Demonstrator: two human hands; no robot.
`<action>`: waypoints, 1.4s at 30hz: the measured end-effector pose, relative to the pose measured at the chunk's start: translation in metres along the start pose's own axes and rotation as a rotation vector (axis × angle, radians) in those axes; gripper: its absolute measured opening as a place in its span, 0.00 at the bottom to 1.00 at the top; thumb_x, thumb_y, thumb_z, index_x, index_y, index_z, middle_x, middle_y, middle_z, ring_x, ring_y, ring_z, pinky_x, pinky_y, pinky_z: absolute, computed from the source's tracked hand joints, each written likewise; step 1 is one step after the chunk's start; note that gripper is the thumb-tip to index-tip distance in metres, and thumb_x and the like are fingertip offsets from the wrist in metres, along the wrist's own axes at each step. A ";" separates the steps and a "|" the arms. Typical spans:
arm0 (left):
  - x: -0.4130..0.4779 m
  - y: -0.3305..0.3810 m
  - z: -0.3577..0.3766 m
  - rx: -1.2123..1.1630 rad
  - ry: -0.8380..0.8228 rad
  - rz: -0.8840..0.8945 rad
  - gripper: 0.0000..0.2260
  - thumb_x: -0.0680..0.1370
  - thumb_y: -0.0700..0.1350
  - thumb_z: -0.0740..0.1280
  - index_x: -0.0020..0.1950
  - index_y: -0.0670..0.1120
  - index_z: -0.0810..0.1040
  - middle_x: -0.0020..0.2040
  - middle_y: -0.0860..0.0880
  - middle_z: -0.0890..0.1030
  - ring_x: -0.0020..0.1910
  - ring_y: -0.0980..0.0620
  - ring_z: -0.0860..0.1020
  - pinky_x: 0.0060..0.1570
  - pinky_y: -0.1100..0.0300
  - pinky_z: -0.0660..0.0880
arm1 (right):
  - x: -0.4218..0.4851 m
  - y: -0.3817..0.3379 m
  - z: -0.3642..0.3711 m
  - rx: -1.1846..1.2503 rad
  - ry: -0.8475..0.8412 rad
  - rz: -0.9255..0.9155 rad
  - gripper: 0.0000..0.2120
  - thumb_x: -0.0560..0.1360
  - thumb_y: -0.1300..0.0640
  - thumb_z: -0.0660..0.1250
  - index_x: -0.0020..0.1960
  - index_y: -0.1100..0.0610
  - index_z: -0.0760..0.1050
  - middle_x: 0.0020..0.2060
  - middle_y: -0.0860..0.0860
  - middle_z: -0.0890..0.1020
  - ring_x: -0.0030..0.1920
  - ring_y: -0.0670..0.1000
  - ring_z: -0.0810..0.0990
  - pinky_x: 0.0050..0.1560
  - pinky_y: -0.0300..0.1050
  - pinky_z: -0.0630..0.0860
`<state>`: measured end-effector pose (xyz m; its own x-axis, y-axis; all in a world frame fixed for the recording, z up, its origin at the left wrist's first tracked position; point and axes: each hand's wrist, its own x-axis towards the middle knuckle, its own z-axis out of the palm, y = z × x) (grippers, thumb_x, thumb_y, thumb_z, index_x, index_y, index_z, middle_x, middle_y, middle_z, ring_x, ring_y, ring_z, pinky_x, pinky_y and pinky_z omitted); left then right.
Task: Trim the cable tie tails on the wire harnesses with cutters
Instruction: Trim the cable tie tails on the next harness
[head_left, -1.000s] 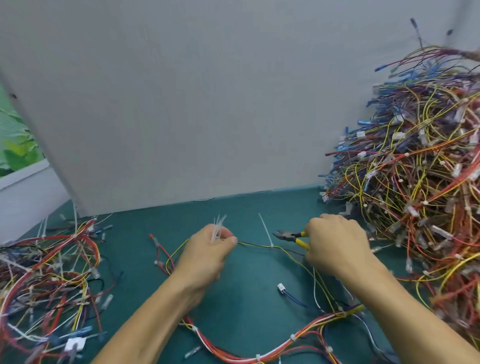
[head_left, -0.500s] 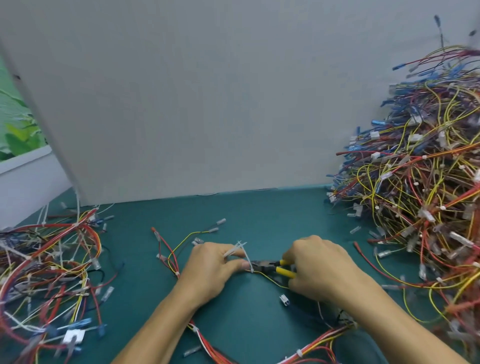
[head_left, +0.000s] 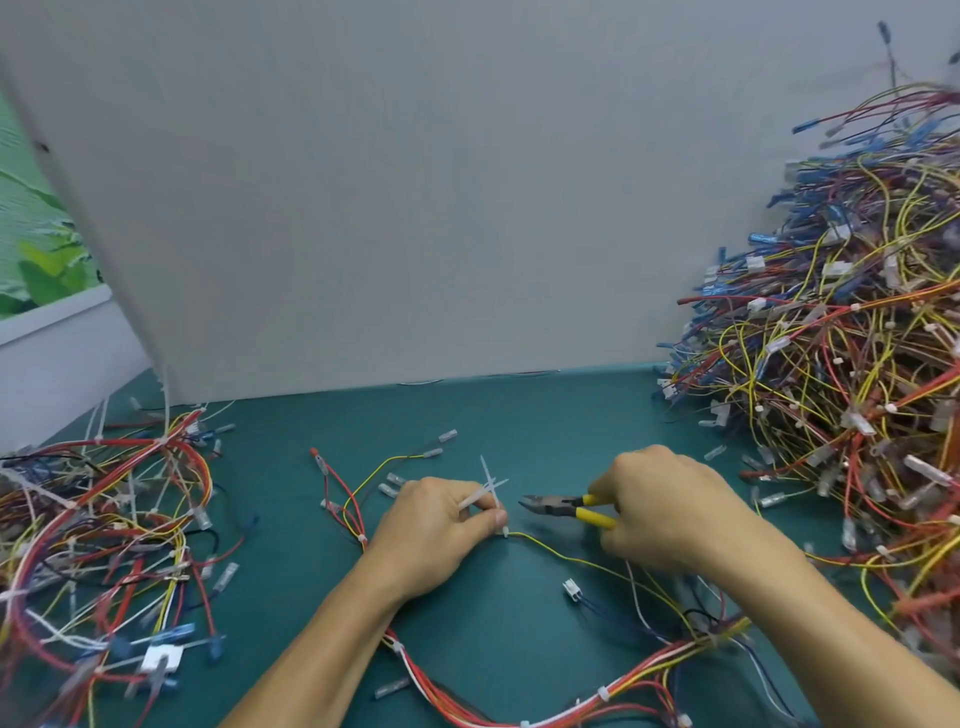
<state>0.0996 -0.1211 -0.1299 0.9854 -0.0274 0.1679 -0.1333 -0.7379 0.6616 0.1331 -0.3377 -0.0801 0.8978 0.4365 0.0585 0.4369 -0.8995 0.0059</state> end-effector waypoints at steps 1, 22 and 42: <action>0.000 0.000 0.000 0.006 -0.009 -0.001 0.07 0.74 0.50 0.70 0.35 0.56 0.80 0.26 0.52 0.74 0.28 0.57 0.67 0.34 0.56 0.67 | 0.000 0.003 -0.003 0.004 0.000 -0.006 0.10 0.70 0.47 0.64 0.48 0.50 0.77 0.43 0.51 0.79 0.44 0.57 0.77 0.39 0.43 0.69; 0.000 -0.001 -0.002 -0.001 -0.033 -0.040 0.06 0.74 0.51 0.69 0.37 0.55 0.80 0.32 0.46 0.78 0.31 0.54 0.69 0.37 0.56 0.70 | -0.003 -0.012 0.002 -0.060 -0.026 -0.089 0.10 0.71 0.51 0.65 0.50 0.52 0.78 0.43 0.51 0.78 0.42 0.57 0.77 0.36 0.43 0.68; -0.002 0.000 -0.002 -0.023 0.005 -0.028 0.08 0.74 0.49 0.70 0.35 0.54 0.80 0.30 0.47 0.77 0.30 0.55 0.69 0.35 0.58 0.67 | -0.003 -0.018 0.012 -0.036 -0.002 -0.141 0.04 0.69 0.53 0.66 0.37 0.53 0.73 0.31 0.50 0.68 0.36 0.58 0.71 0.26 0.41 0.57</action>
<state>0.0974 -0.1203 -0.1287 0.9883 -0.0037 0.1525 -0.1080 -0.7228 0.6826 0.1235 -0.3227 -0.0919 0.8276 0.5589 0.0524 0.5568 -0.8291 0.0497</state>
